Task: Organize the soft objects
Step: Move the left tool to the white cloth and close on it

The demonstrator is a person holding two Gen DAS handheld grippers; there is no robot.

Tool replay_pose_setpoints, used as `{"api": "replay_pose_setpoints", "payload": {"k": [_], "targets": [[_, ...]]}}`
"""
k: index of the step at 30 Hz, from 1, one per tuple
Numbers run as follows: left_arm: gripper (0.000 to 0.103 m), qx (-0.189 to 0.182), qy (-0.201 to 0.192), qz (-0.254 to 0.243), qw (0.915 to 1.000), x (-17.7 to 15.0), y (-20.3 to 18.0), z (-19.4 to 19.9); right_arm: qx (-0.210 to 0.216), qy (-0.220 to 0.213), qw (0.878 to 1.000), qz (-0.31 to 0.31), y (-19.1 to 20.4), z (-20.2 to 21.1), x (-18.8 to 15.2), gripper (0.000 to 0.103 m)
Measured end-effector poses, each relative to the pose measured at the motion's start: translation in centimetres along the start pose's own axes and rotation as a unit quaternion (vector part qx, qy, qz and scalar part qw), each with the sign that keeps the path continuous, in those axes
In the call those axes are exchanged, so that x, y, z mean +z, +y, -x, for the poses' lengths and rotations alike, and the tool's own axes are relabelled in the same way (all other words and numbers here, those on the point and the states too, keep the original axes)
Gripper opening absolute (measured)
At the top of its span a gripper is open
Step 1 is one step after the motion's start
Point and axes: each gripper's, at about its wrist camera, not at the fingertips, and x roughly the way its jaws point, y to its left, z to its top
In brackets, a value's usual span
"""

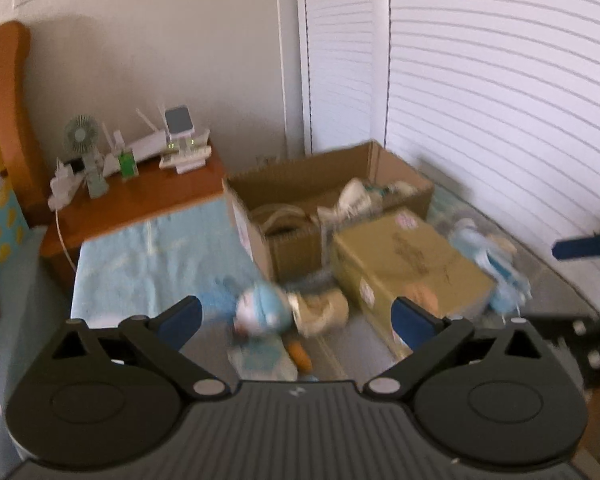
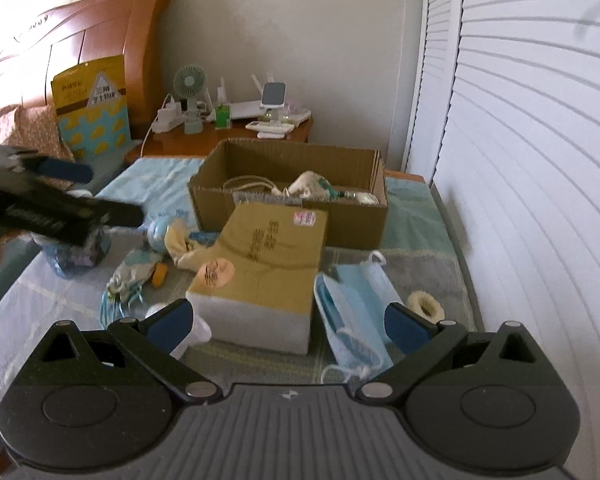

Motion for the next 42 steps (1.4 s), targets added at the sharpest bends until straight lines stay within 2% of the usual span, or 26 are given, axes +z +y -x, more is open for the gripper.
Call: {"api": "replay_pose_setpoints", "payload": {"k": [9, 19, 25, 30, 35, 39, 42], "targets": [[0.1, -0.036, 0.021, -0.024, 0.9988, -3.5, -1.5, 0.8, -0.014, 0.03, 0.999, -0.007, -1.0, -0.3, -2.1, 0.103], [0.1, -0.062, 0.04, -0.044, 0.9963, -4.4, -3.1, -1.0, -0.025, 0.072, 0.997, -0.01, -2.0, -2.5, -4.2, 0.103], [0.097, -0.074, 0.047, -0.044, 0.9952, -4.4, -3.3, -2.1, -0.023, 0.076, 0.997, -0.008, -2.1, -2.7, -4.4, 0.103], [0.081, -0.088, 0.045, -0.072, 0.9925, -4.4, -4.4, -3.0, -0.021, 0.08, 0.997, -0.007, -1.9, -3.0, -4.5, 0.103], [0.079, -0.095, 0.045, -0.101, 0.9893, -4.3, -5.6, -4.0, -0.017, 0.077, 0.997, -0.008, -1.9, -2.9, -4.3, 0.103], [0.072, -0.105, 0.052, -0.104, 0.9877, -4.4, -6.0, -4.6, -0.018, 0.076, 0.997, -0.004, -1.8, -2.8, -4.2, 0.103], [0.062, -0.108, 0.057, -0.104, 0.9871, -4.6, -6.1, -4.9, -0.018, 0.075, 0.997, -0.003, -1.7, -2.8, -4.2, 0.103]]}}
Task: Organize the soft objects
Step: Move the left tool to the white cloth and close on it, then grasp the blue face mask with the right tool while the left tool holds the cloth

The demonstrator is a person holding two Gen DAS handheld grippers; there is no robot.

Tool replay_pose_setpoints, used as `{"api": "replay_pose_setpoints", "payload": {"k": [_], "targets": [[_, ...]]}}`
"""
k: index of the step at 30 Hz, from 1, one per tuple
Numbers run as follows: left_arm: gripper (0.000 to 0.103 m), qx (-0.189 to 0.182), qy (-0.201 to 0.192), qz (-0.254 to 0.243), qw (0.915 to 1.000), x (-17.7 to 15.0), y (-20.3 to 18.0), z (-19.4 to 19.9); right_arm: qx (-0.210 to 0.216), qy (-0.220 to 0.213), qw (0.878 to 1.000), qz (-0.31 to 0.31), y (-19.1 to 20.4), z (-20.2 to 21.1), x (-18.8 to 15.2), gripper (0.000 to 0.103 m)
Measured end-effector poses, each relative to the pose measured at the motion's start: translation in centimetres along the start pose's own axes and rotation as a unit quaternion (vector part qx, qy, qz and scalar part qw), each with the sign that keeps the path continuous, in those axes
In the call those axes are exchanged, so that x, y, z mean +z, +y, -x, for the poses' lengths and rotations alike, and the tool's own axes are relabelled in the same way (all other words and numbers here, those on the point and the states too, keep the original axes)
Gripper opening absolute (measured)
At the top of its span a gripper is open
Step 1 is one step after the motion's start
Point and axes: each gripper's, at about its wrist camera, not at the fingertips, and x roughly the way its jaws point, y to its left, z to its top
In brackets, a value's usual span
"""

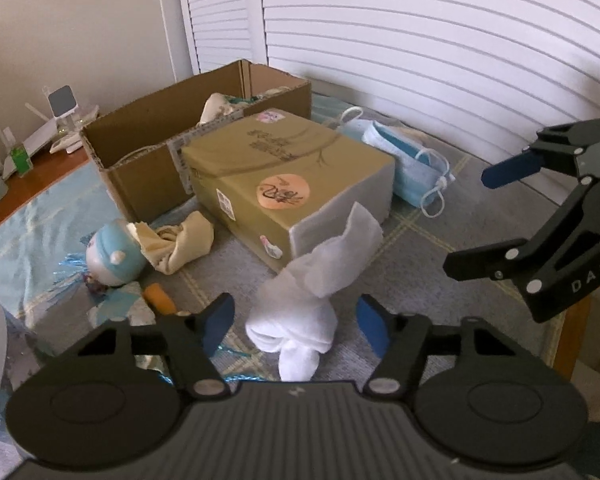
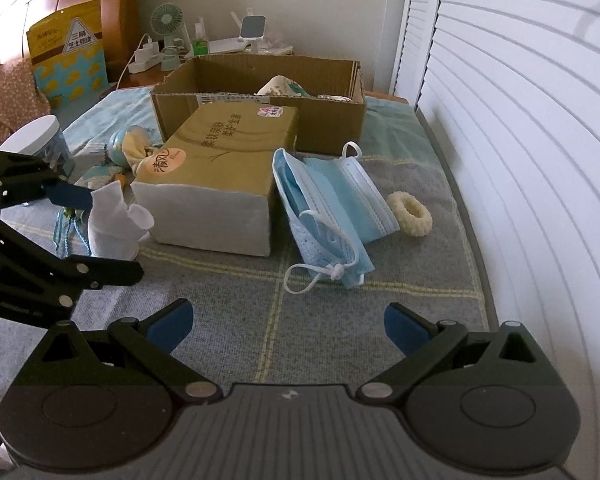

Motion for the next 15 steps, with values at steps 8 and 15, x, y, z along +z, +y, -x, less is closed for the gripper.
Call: {"api": "replay_pose_setpoints", "payload": {"k": [8, 15], "targets": [[0.042, -0.016, 0.0, 0.011, 0.9998, -0.3, 0.1, 0.4, 0.003, -0.002, 1.0, 0.004, 0.3, 0.2, 0.1, 0.103], [0.042, -0.025, 0.002, 0.013, 0.9996, -1.0, -0.3, 2.0, 0.003, -0.003, 1.0, 0.008, 0.5, 0.2, 0.2, 0.103]]}}
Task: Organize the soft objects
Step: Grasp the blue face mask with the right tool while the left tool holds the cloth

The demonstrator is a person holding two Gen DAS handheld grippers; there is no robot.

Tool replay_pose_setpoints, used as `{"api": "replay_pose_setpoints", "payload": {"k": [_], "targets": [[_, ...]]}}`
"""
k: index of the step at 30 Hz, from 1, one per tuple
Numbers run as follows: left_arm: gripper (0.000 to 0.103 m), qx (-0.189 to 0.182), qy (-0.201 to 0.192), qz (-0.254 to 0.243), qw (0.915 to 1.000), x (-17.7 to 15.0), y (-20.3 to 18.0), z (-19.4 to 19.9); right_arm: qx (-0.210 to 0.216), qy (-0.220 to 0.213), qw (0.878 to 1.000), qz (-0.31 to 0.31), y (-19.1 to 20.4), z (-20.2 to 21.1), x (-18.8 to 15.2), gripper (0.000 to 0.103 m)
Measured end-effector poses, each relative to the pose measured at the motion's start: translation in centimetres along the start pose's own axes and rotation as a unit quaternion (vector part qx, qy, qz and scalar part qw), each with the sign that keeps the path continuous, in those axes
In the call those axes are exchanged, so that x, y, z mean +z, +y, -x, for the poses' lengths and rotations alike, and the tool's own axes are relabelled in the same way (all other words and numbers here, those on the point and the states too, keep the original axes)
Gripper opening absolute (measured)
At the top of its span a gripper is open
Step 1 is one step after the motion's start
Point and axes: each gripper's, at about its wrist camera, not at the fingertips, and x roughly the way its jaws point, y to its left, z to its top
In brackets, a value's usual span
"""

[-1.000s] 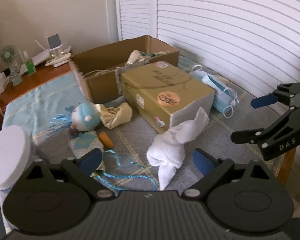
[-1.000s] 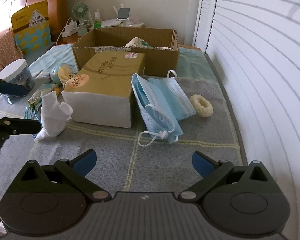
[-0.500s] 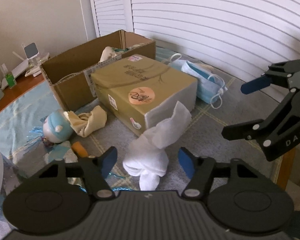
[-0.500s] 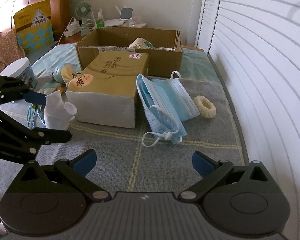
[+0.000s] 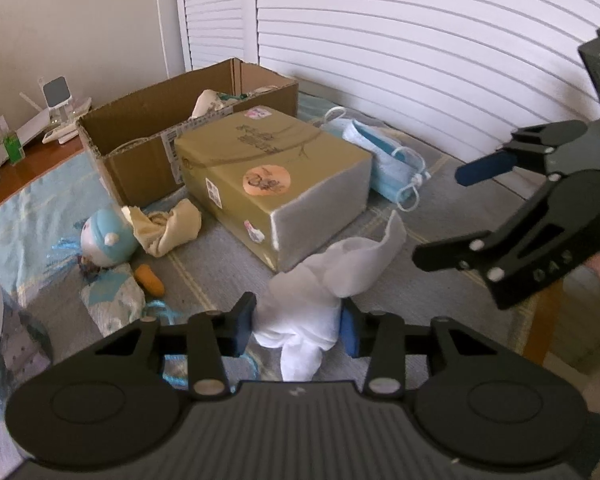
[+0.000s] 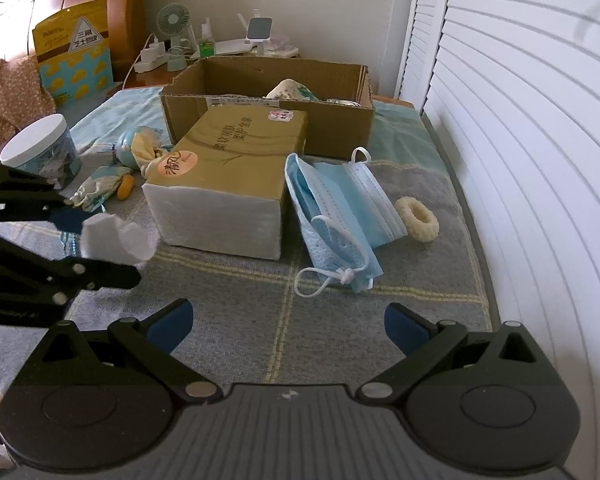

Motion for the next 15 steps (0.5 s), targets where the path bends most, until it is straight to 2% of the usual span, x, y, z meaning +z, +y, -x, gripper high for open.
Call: {"api": "replay_pose_setpoints", "payload": {"k": [11, 15], "targets": [[0.042, 0.005, 0.004, 0.011, 0.9999, -1.0, -0.2, 1.6, -0.01, -0.019, 1.0, 0.009, -0.2, -0.3, 0.7, 0.102], [0.042, 0.007, 0.003, 0.012, 0.9999, -0.9, -0.1, 1.7, -0.017, -0.029, 0.999, 0.015, -0.5, -0.7, 1.4, 0.094]]}}
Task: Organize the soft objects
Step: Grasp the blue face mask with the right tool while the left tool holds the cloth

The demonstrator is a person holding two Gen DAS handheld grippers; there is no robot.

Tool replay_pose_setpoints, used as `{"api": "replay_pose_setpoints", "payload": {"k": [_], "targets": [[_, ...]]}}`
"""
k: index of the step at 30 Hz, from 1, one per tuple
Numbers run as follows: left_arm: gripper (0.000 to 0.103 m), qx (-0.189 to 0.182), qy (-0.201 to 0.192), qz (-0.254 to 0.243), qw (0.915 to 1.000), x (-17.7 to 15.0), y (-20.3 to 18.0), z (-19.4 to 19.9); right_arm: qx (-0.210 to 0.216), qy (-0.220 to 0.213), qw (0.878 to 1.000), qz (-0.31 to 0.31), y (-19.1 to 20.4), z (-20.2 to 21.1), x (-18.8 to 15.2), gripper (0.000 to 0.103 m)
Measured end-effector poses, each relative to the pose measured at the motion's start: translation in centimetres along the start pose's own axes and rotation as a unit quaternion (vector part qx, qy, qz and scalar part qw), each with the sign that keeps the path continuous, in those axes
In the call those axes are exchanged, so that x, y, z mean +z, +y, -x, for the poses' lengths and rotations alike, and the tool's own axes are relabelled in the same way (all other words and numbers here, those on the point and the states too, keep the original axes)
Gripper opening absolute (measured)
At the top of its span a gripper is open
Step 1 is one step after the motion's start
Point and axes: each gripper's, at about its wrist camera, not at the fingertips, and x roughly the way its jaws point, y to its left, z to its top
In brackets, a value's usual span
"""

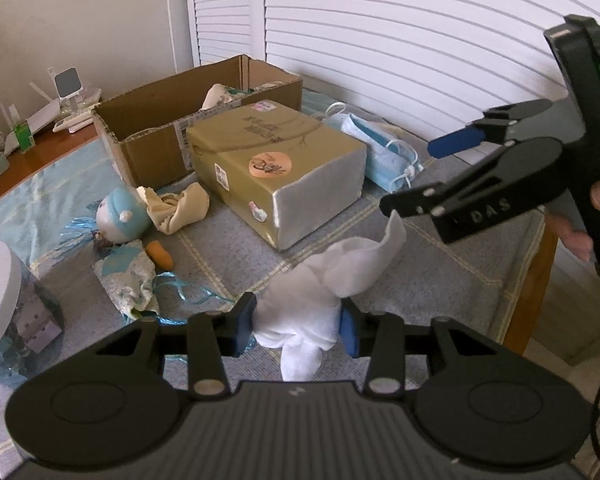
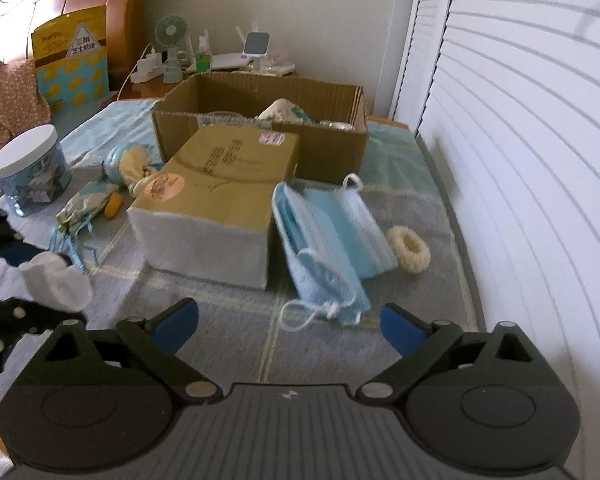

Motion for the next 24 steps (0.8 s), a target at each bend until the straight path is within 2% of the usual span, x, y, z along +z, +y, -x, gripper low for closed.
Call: {"api": "replay_pose_setpoints", "payload": {"k": [4, 7, 9, 10, 12, 14, 24], "targets": [[0.042, 0.0, 0.0, 0.001, 1.0, 0.2, 0.2, -0.1, -0.008, -0.007, 1.0, 0.005, -0.3, -0.7, 0.5, 0.085], [0.042, -0.001, 0.001, 0.0, 1.0, 0.3, 0.1, -0.1, -0.017, -0.007, 1.0, 0.016, -0.3, -1.4, 0.8, 0.073], [0.042, -0.002, 0.002, 0.0, 1.0, 0.4, 0.1, -0.2, -0.018, -0.007, 1.0, 0.017, -0.4, -1.6, 0.7, 0.058], [0.042, -0.003, 0.003, 0.0, 1.0, 0.4, 0.1, -0.3, -0.019, -0.007, 1.0, 0.017, -0.5, -1.7, 0.7, 0.055], [0.042, -0.003, 0.004, -0.001, 1.0, 0.4, 0.1, -0.4, -0.022, -0.006, 1.0, 0.013, -0.7, -1.6, 0.6, 0.039], [0.042, -0.004, 0.004, -0.002, 1.0, 0.4, 0.1, -0.4, -0.023, -0.006, 1.0, 0.007, -0.9, -1.4, 0.6, 0.029], [0.042, -0.009, 0.007, -0.002, 0.9999, 0.6, 0.3, -0.2, -0.01, -0.011, 1.0, -0.01, -1.2, 1.3, 0.3, 0.027]]}}
